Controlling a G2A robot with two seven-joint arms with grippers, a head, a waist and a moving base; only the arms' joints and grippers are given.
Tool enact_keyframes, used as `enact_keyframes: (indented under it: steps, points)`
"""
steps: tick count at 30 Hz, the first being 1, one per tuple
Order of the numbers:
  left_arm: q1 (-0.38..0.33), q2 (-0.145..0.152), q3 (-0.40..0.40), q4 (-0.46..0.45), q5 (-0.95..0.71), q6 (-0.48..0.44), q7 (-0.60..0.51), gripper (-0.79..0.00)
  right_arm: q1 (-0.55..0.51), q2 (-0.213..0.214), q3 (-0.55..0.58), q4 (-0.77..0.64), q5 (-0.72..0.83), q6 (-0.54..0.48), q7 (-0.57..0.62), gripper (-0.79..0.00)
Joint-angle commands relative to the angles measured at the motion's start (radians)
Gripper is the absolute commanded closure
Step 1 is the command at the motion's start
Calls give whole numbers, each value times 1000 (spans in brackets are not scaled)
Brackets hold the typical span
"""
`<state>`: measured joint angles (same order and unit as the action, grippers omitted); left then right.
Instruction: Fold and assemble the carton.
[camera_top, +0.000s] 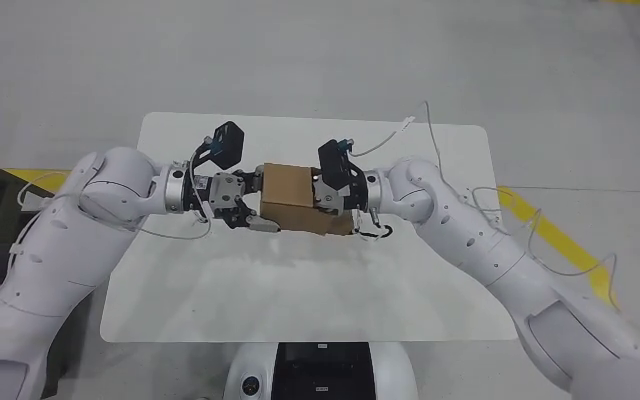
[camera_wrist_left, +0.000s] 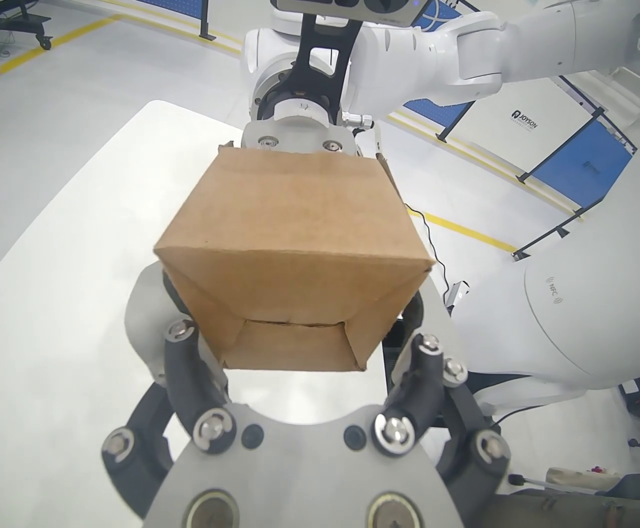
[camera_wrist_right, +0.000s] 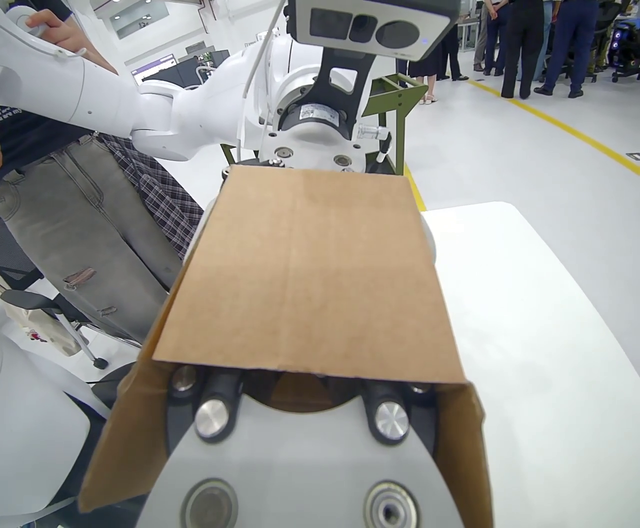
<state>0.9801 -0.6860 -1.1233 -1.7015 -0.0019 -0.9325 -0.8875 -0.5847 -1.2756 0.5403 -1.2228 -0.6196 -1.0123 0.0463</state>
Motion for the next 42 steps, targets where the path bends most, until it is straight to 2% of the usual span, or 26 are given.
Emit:
enact_keyframes:
  steps: [1,10,17,25,32,35,42]
  points:
    - [-5,1,6,3,-6,0,0,-585,1,0,1,0,-4,0,-3,0]
    - [-20,8,21,27,-33,-3,3,-493,7,2,-1,-4,-20,0,-14,0]
    - [-20,15,24,36,-45,-10,10,-483,11,0,-4,2,-21,0,-16,0]
    - [-4,29,16,53,-68,-25,25,-391,14,-6,1,22,-16,0,-17,0]
    - [21,44,-14,77,-86,-44,44,-388,15,-6,17,47,-4,0,-19,0]
    - [34,50,-36,86,-87,-50,50,-388,13,-2,34,66,-2,0,-21,-25]
    - [74,63,-89,91,-80,-60,64,-385,-6,10,101,103,-12,4,-33,0]
